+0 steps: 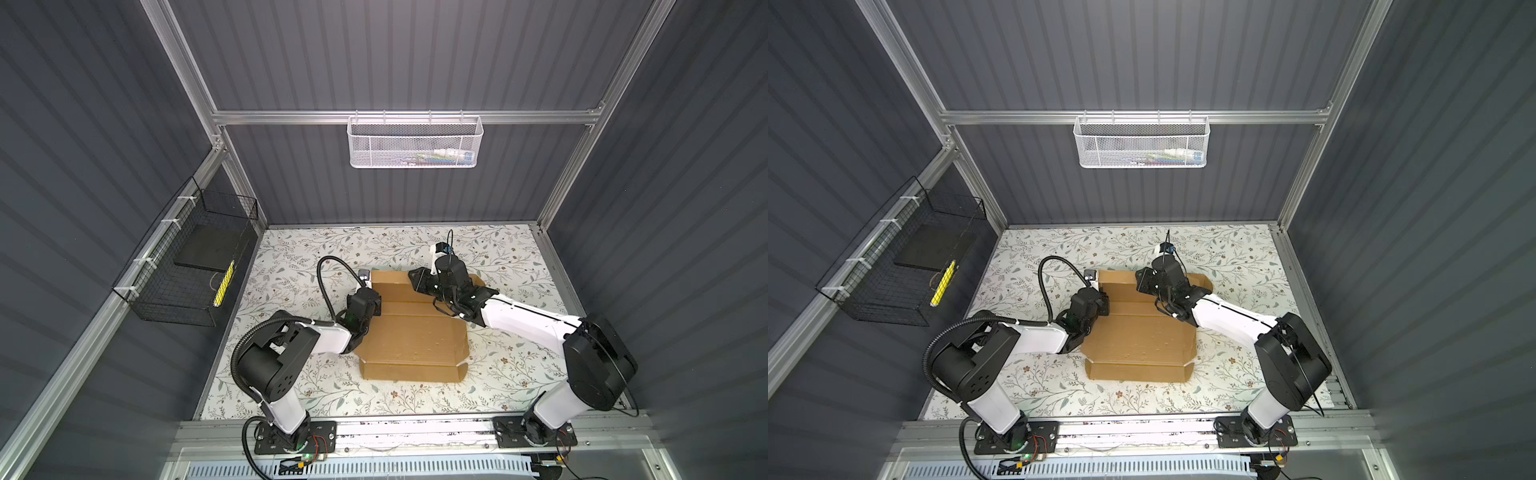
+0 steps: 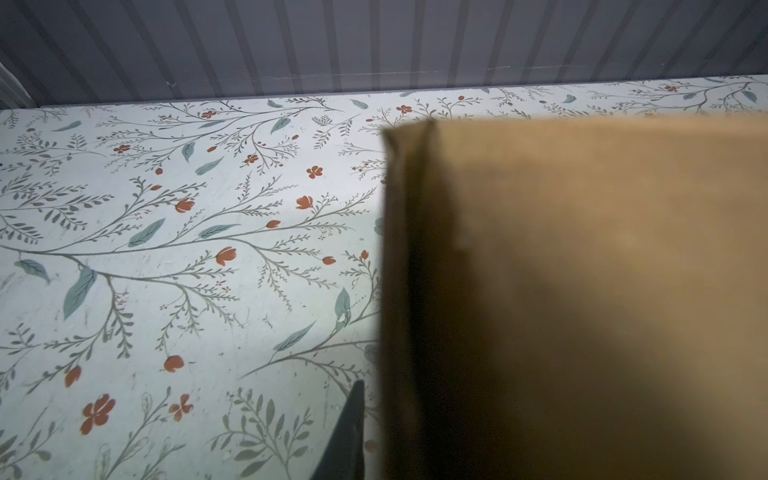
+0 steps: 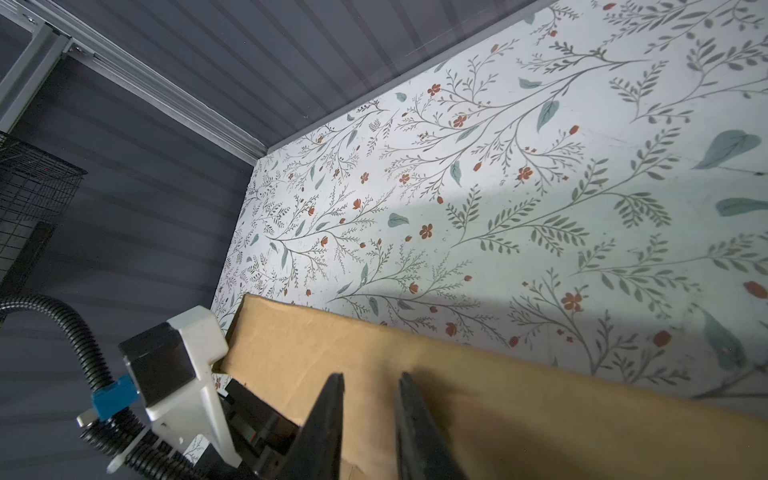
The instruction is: Fold the paper box
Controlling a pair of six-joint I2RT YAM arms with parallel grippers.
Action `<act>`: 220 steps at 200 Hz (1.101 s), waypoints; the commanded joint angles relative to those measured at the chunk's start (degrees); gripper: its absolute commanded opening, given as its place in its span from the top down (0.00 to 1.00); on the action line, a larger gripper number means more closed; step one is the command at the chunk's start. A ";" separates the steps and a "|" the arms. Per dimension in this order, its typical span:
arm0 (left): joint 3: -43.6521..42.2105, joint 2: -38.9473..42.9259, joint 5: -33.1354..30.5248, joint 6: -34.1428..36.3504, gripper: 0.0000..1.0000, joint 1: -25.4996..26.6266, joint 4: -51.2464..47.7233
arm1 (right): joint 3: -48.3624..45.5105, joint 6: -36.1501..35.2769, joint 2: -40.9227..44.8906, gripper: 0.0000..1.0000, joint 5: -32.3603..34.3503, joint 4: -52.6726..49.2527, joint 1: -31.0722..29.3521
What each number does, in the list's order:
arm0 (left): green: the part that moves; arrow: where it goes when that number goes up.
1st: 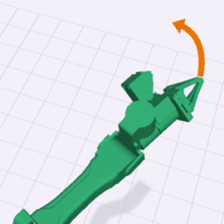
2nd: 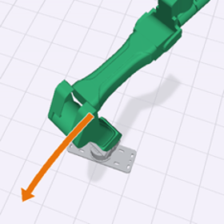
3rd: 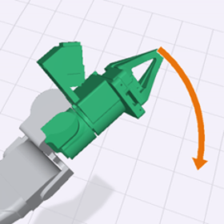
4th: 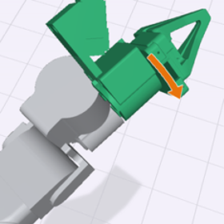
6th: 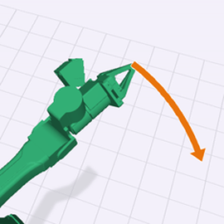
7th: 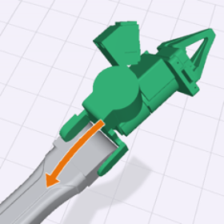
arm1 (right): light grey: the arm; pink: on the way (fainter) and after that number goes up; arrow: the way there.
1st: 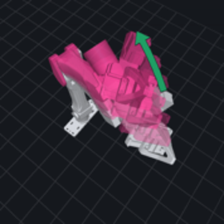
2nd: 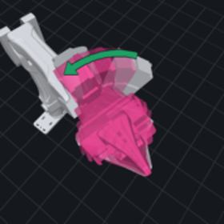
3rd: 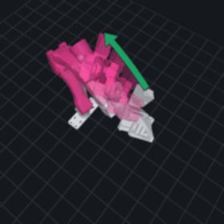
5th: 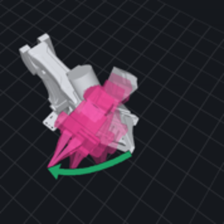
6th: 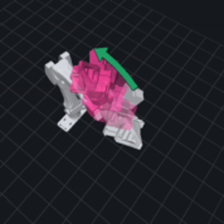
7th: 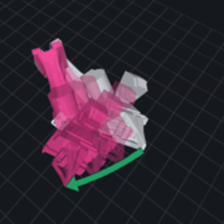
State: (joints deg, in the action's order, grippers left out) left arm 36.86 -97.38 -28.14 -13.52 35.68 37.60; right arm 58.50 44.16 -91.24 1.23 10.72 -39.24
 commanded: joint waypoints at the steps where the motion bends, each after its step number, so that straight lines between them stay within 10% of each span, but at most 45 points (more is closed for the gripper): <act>1: 0.41 1.44 -1.50 -0.90 0.76 0.11 -2.16 | -1.37 0.22 -0.39 0.74 -0.53 -2.90 -0.01; 220: -6.08 12.67 4.51 -1.83 0.68 -1.14 -1.44 | -1.11 -0.04 0.01 0.74 -0.09 -3.51 0.02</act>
State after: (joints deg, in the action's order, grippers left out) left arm 30.26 -82.02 -24.12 -14.28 35.03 34.26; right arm 58.50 44.14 -91.15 1.28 10.57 -39.35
